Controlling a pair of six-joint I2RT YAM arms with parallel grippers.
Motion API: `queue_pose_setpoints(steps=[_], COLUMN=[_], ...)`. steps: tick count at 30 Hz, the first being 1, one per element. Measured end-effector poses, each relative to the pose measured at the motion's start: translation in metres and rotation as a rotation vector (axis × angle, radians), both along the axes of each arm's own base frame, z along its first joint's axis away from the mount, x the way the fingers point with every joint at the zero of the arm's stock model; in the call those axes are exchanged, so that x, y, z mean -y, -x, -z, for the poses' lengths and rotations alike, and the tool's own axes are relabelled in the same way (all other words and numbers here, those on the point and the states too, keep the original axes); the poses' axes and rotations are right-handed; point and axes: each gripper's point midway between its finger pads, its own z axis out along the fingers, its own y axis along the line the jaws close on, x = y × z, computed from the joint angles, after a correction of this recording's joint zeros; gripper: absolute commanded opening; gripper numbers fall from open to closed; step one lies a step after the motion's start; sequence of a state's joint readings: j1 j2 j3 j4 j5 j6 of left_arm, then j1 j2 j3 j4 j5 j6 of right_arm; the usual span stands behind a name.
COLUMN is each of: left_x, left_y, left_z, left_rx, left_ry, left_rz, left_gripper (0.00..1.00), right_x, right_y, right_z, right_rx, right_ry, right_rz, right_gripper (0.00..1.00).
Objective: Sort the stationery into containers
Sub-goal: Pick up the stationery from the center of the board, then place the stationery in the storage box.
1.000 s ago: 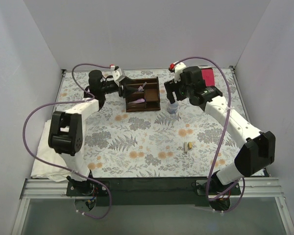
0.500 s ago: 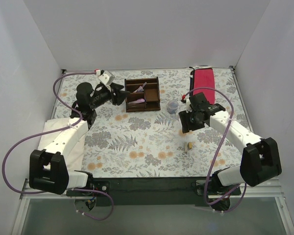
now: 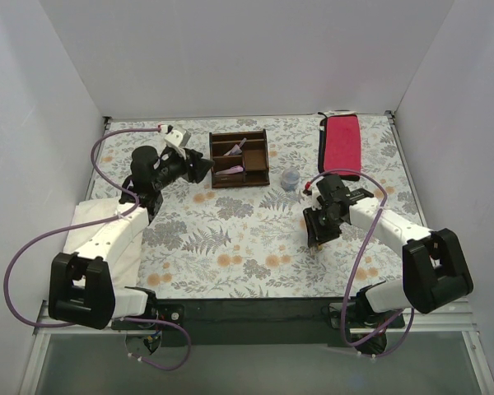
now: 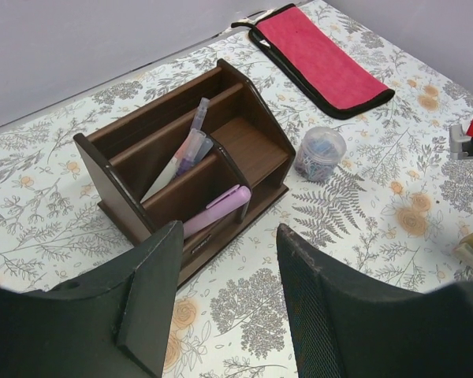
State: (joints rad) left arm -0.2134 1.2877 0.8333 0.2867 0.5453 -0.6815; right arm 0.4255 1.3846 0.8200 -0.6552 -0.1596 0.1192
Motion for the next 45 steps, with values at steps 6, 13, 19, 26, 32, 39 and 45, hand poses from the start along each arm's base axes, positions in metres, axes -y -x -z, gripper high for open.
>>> queue_pose_setpoints(steps=[6,13,19,26,32,39,45], left_x=[-0.002,-0.003,-0.005,-0.01,-0.024,-0.048,-0.052], left_y=[0.004,0.006,0.008,0.007,-0.004,-0.02,-0.021], left_z=[-0.002,-0.004,0.0,-0.003,-0.003,-0.011,-0.009], left_rx=[0.01,0.02,0.016,0.037,0.034,0.022,0.008], left_ry=[0.002,0.003,0.0,-0.013,-0.016,0.001,-0.013], left_rz=[-0.008,-0.011,-0.024,-0.048,-0.14,-0.238,-0.258], left_gripper=[0.49,0.49,0.49,0.49,0.53,0.53,0.53], right_x=[-0.003,-0.006,-0.004,-0.018,-0.069,-0.15,-0.184], right_y=[0.003,-0.002,-0.003,-0.035,-0.067,-0.076,-0.113], right_z=[0.003,0.016,0.024,-0.006,-0.061,-0.102,-0.095], right_rx=[-0.011,-0.031,-0.054,0.048,0.242,0.585,0.834], right_ry=[-0.02,-0.014,0.011,-0.021,-0.144,-0.211,-0.098], right_rz=[0.002,0.006,0.001,-0.027,-0.254,-0.695,-0.875], right_gripper=[0.42,0.36,0.01,0.01,0.01,0.01,0.01])
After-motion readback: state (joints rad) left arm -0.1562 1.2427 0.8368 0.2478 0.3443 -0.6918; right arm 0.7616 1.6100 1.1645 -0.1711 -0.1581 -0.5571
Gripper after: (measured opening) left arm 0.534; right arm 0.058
